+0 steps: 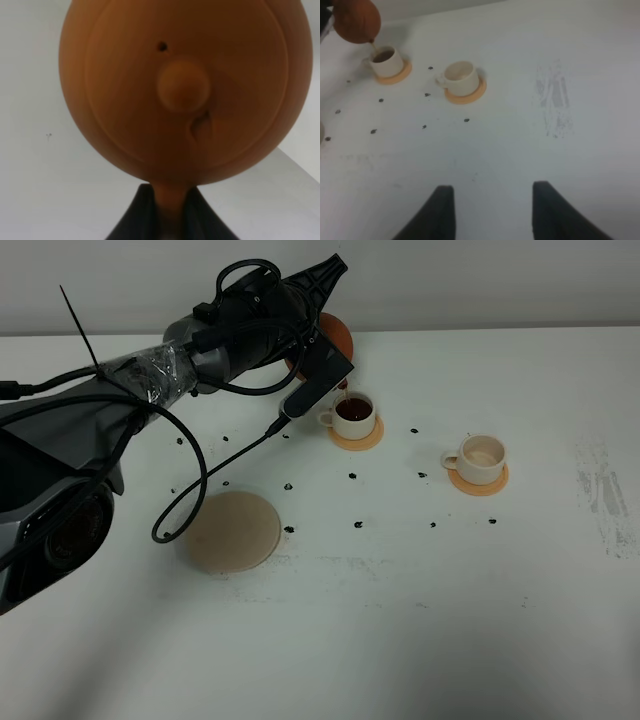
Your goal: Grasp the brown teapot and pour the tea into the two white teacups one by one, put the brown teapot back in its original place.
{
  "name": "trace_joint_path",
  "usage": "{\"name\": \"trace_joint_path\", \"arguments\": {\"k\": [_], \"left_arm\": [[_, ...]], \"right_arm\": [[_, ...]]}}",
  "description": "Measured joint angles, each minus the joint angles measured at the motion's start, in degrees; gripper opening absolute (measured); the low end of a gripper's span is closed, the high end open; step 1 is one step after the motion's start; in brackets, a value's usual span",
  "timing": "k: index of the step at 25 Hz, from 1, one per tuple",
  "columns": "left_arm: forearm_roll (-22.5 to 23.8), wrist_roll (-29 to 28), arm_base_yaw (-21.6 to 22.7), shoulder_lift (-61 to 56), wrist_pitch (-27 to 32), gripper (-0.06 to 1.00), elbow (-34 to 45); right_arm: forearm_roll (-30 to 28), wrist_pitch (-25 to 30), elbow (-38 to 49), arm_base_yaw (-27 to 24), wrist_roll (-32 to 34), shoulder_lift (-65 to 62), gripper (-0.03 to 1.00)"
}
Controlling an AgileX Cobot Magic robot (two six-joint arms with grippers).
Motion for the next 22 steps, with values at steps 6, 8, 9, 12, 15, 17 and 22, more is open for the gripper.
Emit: {"name": "trace_joint_path", "arguments": {"k": [6, 8, 9, 12, 15, 17, 22], "left_arm": [[-2.8, -0.7, 0.0, 0.0, 0.4, 0.12, 0.0], [-3.7, -1.4, 0.0, 0.0, 1.0, 0.12, 0.0], [-3.9, -1.7, 0.0, 0.0, 1.3, 0.12, 0.0], [-4.4, -3.0, 0.0, 0.0, 1.7, 0.12, 0.0], [-4.6, -4.1, 0.0, 0.0, 2.5, 0.12, 0.0], [-5.4, -4.3, 0.1, 0.0, 2.8, 0.12, 0.0], [-7.4, -4.4, 0.2, 0.0, 3.6, 0.12, 0.0]], "right_arm": [[0.0, 0.0, 0.0, 0.0, 0.1, 0.0, 0.38], [0.0, 0.0, 0.0, 0.0, 0.1, 0.0, 0.38], [0.0, 0.0, 0.0, 0.0, 0.1, 0.0, 0.38], [0.0, 0.0, 0.0, 0.0, 0.1, 0.0, 0.38], [0.0, 0.0, 0.0, 0.0, 0.1, 0.0, 0.38], [0.0, 0.0, 0.0, 0.0, 0.1, 0.0, 0.38], [0.0, 0.0, 0.0, 0.0, 0.1, 0.0, 0.38]]}}
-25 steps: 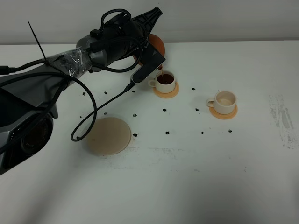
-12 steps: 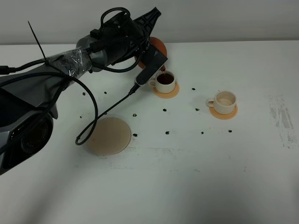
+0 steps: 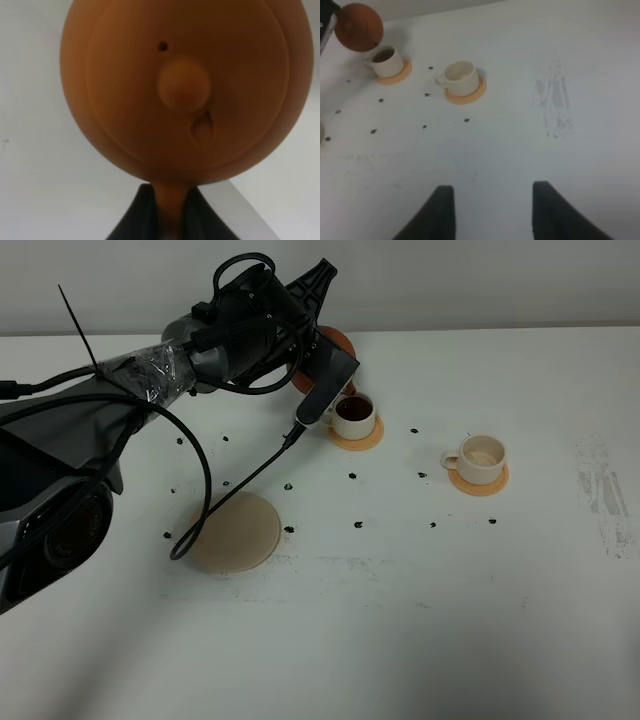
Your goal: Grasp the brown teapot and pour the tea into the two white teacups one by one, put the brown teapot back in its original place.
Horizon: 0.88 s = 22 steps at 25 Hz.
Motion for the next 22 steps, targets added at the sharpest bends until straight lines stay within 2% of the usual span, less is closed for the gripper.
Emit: {"name": "trace_joint_path", "arguments": {"k": [5, 10, 16, 22], "left_arm": [[-4.5, 0.0, 0.5, -1.2, 1.5, 0.12, 0.0], [-9.2, 0.0, 0.5, -5.3, 5.6, 0.12, 0.0], [-18.4, -0.2, 0.5, -10.5, 13.2, 0.12, 0.9], [-26.3, -0.5, 0.5, -18.3, 11.8, 0.12, 14.0]], "right_arm": [[0.0, 0.0, 0.0, 0.0, 0.0, 0.0, 0.38], [0.0, 0.0, 0.0, 0.0, 0.0, 0.0, 0.38], [0.0, 0.0, 0.0, 0.0, 0.0, 0.0, 0.38], [0.0, 0.0, 0.0, 0.0, 0.0, 0.0, 0.38]]}}
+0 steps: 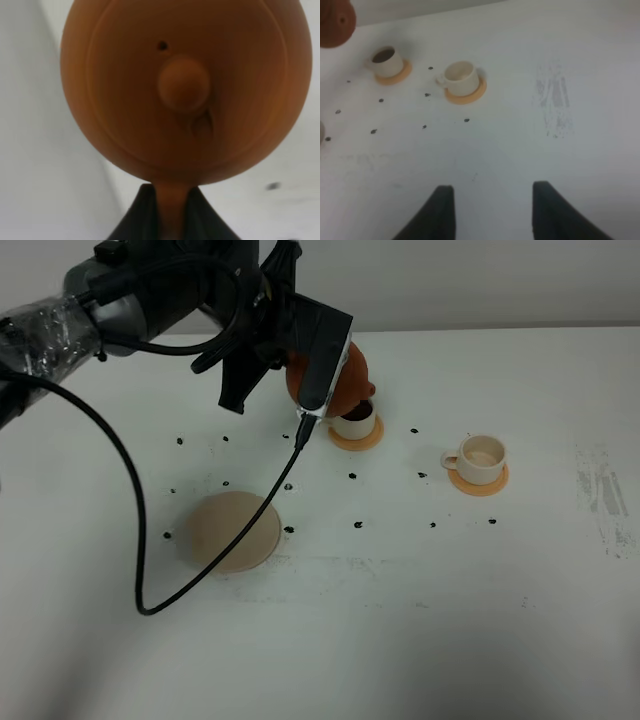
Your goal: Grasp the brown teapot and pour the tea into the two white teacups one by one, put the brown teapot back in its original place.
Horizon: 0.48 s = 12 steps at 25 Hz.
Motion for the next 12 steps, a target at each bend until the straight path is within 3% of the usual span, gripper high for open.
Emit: {"name": "trace_joint_path", "arguments": {"k": [6, 12], "left_arm": [[-10.4, -7.6, 0.0, -5.0, -1.8, 0.12, 12.0], [-12.6, -25.3, 0.0, -4.7, -1.9, 0.12, 15.5]], "right_arm": [[0.0, 0.0, 0.0, 0.0, 0.0, 0.0, 0.38], [0.0, 0.0, 0.0, 0.0, 0.0, 0.0, 0.38]]}}
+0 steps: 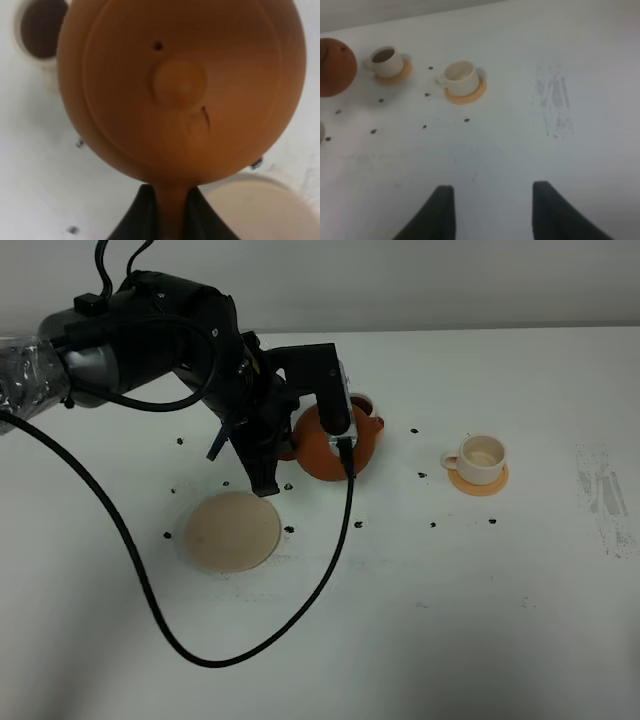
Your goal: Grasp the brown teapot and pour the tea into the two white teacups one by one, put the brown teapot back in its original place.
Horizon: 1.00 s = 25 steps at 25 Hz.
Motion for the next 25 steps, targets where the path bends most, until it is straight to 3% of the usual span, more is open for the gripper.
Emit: {"name": "trace_joint_path", "arguments": {"k": [4, 10, 25], "left_arm": [[0.0, -6.3, 0.0, 1.4, 0.8, 0.12, 0.2], [0.0, -9.9, 0.3, 5.2, 0.8, 0.12, 0.2], [0.2, -11.7, 0.6, 6.8, 1.1, 0.12, 0.0]], "right_arm": [[0.0, 0.0, 0.0, 0.0, 0.0, 0.0, 0.38], [0.0, 0.0, 0.0, 0.0, 0.0, 0.0, 0.38], [0.0, 0.0, 0.0, 0.0, 0.0, 0.0, 0.38]]}}
